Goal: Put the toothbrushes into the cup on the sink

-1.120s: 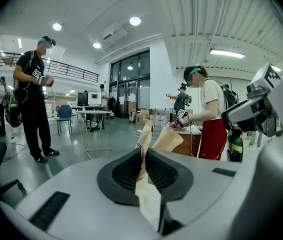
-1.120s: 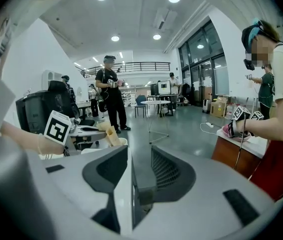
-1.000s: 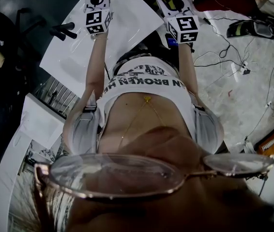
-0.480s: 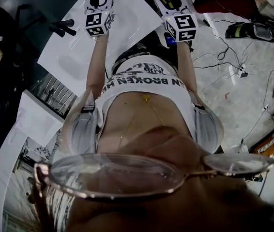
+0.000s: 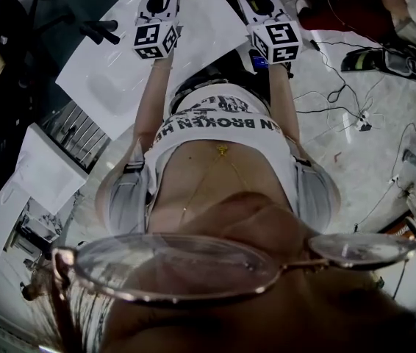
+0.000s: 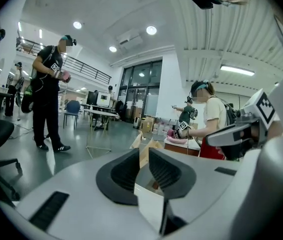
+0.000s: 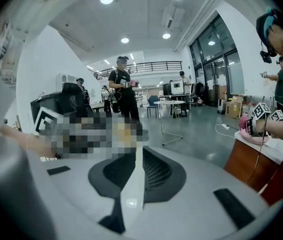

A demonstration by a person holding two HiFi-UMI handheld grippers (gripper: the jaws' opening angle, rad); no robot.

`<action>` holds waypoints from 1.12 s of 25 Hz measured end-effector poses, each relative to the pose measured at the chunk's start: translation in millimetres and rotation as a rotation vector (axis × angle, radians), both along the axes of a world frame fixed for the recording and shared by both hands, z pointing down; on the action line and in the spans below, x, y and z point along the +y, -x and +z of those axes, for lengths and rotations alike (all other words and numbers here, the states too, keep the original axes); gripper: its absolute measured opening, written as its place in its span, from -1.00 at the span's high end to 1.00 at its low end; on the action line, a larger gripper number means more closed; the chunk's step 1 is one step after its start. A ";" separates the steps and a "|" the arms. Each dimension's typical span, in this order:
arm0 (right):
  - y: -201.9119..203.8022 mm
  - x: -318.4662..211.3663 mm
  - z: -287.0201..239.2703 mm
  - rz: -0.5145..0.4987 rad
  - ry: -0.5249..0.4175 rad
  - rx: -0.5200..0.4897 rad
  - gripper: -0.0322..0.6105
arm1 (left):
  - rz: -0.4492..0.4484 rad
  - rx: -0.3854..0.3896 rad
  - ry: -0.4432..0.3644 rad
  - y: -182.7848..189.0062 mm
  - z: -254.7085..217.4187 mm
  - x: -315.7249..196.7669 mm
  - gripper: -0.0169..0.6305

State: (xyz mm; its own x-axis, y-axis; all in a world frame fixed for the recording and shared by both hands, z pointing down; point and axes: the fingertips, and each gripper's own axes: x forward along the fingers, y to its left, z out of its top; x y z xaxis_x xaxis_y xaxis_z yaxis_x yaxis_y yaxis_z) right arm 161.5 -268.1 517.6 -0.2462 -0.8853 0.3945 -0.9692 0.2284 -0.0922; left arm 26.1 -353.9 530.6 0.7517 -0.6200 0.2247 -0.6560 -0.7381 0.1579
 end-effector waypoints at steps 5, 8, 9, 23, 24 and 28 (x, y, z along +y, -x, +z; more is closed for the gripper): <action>10.1 -2.9 -1.7 -0.038 0.005 -0.007 0.77 | -0.018 0.037 0.001 4.7 -16.1 18.9 0.88; 20.4 -6.7 -2.8 -0.068 0.003 -0.009 0.78 | -0.034 0.050 0.008 10.4 -23.6 29.1 0.91; 24.4 -8.8 -3.2 -0.079 0.002 -0.009 0.78 | -0.043 0.054 0.011 13.0 -25.8 31.7 0.91; 96.9 0.8 -17.1 -0.249 -0.036 -0.038 0.81 | -0.142 0.063 0.026 53.7 -45.4 82.1 0.91; 103.7 3.4 -19.4 -0.260 -0.043 -0.039 0.82 | -0.148 0.064 0.022 58.3 -47.8 85.7 0.91; 125.0 0.5 -32.0 -0.313 -0.065 -0.049 0.82 | -0.159 0.084 0.016 67.6 -59.7 84.8 0.91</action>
State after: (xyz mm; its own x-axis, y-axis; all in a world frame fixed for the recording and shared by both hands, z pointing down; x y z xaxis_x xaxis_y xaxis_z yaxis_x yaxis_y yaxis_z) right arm 36.5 -267.6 485.5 -0.5282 -0.7863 0.3205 -0.8455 0.5221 -0.1124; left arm -41.5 -269.0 470.9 0.6612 -0.7292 0.1764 -0.7481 -0.6232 0.2280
